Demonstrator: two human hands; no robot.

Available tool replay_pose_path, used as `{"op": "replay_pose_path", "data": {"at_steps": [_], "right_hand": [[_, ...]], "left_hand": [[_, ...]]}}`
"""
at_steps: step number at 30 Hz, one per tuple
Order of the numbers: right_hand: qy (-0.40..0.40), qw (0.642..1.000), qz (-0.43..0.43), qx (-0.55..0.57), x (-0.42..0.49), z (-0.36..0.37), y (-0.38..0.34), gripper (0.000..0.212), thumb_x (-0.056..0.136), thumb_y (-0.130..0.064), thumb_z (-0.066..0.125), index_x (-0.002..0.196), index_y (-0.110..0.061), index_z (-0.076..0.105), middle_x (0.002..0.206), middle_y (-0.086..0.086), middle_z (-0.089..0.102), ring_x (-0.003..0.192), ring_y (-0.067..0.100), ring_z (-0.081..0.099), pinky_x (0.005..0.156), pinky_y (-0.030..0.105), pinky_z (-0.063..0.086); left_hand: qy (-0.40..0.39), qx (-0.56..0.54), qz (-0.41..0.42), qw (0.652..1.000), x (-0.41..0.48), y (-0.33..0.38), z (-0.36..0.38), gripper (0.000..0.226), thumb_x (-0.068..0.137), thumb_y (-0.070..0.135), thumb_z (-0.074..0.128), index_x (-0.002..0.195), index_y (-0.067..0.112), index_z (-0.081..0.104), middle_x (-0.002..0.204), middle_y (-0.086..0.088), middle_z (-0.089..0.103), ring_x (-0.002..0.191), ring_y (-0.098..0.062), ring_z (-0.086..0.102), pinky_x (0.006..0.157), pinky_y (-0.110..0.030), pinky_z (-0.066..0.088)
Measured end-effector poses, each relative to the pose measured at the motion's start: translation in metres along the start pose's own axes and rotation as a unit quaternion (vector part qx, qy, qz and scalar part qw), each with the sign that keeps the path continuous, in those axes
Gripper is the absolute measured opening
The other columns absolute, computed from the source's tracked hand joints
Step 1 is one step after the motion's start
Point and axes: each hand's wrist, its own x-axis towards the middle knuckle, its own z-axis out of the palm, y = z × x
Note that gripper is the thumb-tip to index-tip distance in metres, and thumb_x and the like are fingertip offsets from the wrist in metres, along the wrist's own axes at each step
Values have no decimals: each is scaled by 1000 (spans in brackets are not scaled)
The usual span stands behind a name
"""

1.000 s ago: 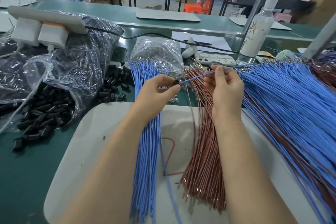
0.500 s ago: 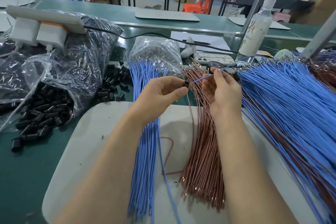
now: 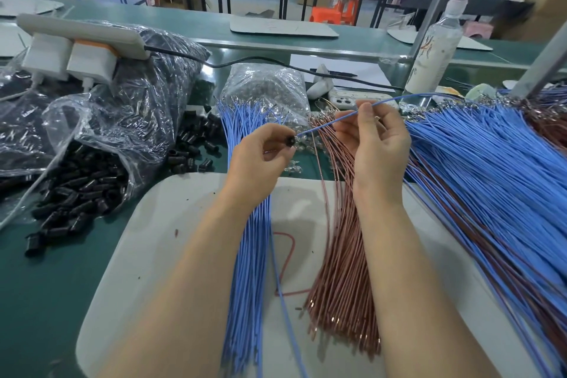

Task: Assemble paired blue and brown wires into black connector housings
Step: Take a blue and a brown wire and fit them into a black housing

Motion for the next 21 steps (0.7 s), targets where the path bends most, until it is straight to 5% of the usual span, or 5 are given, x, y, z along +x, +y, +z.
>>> {"op": "replay_pose_path", "data": {"at_steps": [4,11,15,21], "right_hand": [[-19,998,-44,-31,-4,1,-1,14,98,-11,51,86,-16,57,68,-4,66,63,12,64,62,23,54],[-40,984,-135,-112,-10,5,-2,15,97,-9,52,85,-18,56,69,-4,64,62,8,64,63,22,53],[-58,974,-159,-149,-12,6,0,9,96,-12,54,88,-12,57,70,-2,63,62,9,65,66,31,56],[-57,984,-121,-118,-8,5,-2,19,97,-11,53,81,-21,54,68,-4,65,61,9,65,61,24,54]], "left_hand": [[4,-2,4,1000,0,-1,1,34,86,-1,62,86,33,60,81,14,62,75,8,58,73,-11,49],[10,73,24,997,-1,2,2,27,88,6,62,86,33,60,90,6,66,85,-7,61,82,-19,50],[10,134,49,990,-2,2,1,18,88,10,63,105,17,67,94,3,61,82,2,54,76,-3,38],[13,155,63,986,-3,6,2,19,88,10,63,106,12,68,94,4,61,83,-1,52,76,1,34]]}}
